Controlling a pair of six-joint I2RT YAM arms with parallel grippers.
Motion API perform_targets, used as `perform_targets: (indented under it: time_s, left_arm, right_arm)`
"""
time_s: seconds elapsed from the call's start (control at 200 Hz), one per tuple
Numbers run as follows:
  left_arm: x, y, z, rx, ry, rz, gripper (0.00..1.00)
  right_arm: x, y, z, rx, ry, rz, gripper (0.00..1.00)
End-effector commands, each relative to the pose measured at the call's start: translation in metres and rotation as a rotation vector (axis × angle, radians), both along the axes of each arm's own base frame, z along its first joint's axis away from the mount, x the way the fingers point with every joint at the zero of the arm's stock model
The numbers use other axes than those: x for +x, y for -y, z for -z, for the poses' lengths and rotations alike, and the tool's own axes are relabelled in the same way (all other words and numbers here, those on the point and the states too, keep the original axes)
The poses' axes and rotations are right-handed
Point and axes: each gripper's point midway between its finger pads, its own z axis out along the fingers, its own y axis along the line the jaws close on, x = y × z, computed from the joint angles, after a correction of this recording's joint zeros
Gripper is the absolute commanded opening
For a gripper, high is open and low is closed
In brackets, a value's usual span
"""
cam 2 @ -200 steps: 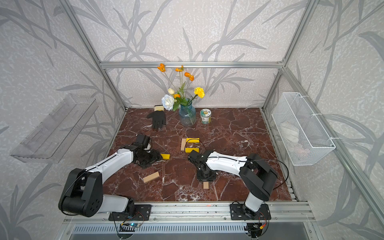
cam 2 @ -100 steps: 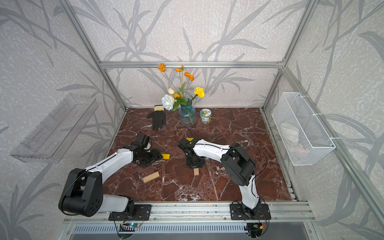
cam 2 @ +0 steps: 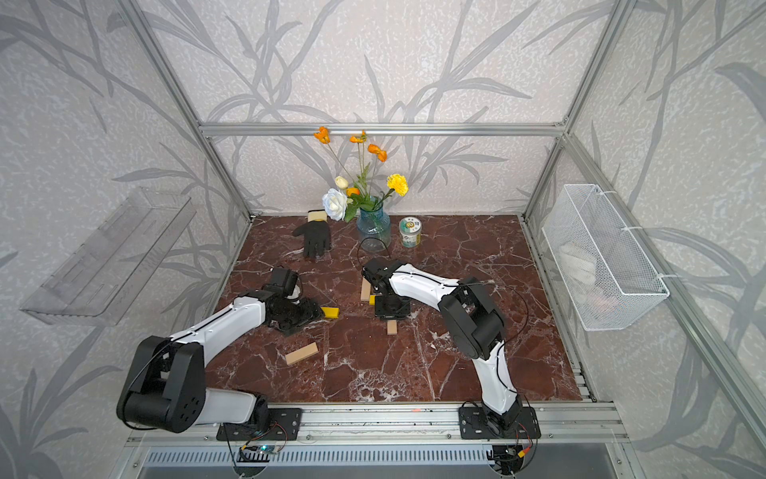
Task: Assemble the number 6 with building blocks
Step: Assemble the building block at the center of the board.
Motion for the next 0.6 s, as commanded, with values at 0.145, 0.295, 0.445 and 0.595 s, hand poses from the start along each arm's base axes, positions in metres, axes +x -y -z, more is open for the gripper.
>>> perform_targets:
  time_s: [0.145,0.295,0.445,0.595]
  left_arm:
    - [-0.0031,-0.0076,0.0022,0.023,-0.008,0.004,0.83]
    - [-0.0026,-0.0076,0.0031,0.020,-0.011,0.005,0.82]
    - [-0.0020,-0.0074,0.0035,0.018,-0.014,0.007,0.82]
    - [-0.0022,-0.0087,0.0037,0.020,-0.015,0.009,0.83]
  right_arm:
    - [0.0003,0.0000,0.0067,-0.016,-0.018,0.012,0.15]
    - [0.0031,0.0019,0.0082,-0.015,-0.015,0.028,0.15]
    - [0.0053,0.0024,0.0102,-0.015,-0.010,0.045,0.14]
    - [0.0067,0.0015,0.0132,-0.015,-0.012,0.054,0.14]
